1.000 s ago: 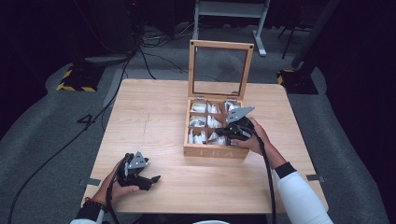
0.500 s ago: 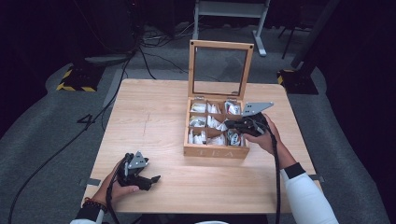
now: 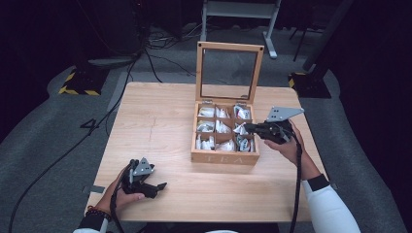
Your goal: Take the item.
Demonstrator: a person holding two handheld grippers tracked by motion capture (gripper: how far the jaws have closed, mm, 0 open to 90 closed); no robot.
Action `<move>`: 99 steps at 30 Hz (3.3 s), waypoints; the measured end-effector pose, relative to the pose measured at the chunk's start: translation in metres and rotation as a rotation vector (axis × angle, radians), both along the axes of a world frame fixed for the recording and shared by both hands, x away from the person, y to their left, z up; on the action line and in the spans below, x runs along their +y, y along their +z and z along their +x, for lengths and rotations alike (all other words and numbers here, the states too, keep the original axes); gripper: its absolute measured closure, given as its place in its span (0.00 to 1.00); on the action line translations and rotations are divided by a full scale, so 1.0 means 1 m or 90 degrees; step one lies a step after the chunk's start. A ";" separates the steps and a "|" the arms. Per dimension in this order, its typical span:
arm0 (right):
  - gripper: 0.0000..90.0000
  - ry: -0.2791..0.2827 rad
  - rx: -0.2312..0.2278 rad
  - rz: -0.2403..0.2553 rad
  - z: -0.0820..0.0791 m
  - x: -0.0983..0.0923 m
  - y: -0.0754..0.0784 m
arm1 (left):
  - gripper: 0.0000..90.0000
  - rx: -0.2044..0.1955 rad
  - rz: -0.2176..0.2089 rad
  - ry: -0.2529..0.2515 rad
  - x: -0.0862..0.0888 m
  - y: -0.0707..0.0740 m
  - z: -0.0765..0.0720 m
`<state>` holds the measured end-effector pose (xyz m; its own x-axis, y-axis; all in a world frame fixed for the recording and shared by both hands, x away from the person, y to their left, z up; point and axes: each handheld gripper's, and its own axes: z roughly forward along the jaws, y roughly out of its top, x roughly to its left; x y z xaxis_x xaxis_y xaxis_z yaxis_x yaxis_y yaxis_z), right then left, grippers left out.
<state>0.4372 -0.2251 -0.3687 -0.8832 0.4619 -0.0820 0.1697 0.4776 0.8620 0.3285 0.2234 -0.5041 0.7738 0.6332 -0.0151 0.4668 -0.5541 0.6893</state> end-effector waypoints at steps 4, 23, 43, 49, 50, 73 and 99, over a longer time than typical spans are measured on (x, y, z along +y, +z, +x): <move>1.00 0.002 -0.007 0.008 -0.008 -0.005 0.003 | 0.18 0.001 -0.001 0.002 0.000 0.000 0.000; 1.00 0.069 -0.007 -0.008 -0.045 0.009 -0.002 | 0.18 0.000 -0.001 0.002 0.000 0.000 0.000; 1.00 0.127 0.034 -0.055 -0.068 0.024 -0.036 | 0.18 0.001 -0.001 0.002 0.000 0.000 0.000; 1.00 0.138 0.048 -0.073 -0.071 0.027 -0.050 | 0.18 0.000 -0.001 0.001 0.000 0.000 0.000; 1.00 0.139 0.047 -0.078 -0.072 0.027 -0.052 | 0.18 0.000 -0.001 0.001 0.000 0.000 0.000; 1.00 0.157 0.099 -0.117 -0.077 0.029 -0.093 | 0.18 0.001 -0.001 0.001 0.000 0.000 0.000; 0.97 0.187 0.130 -0.148 -0.089 0.034 -0.116 | 0.18 0.000 -0.001 0.002 0.000 0.000 0.000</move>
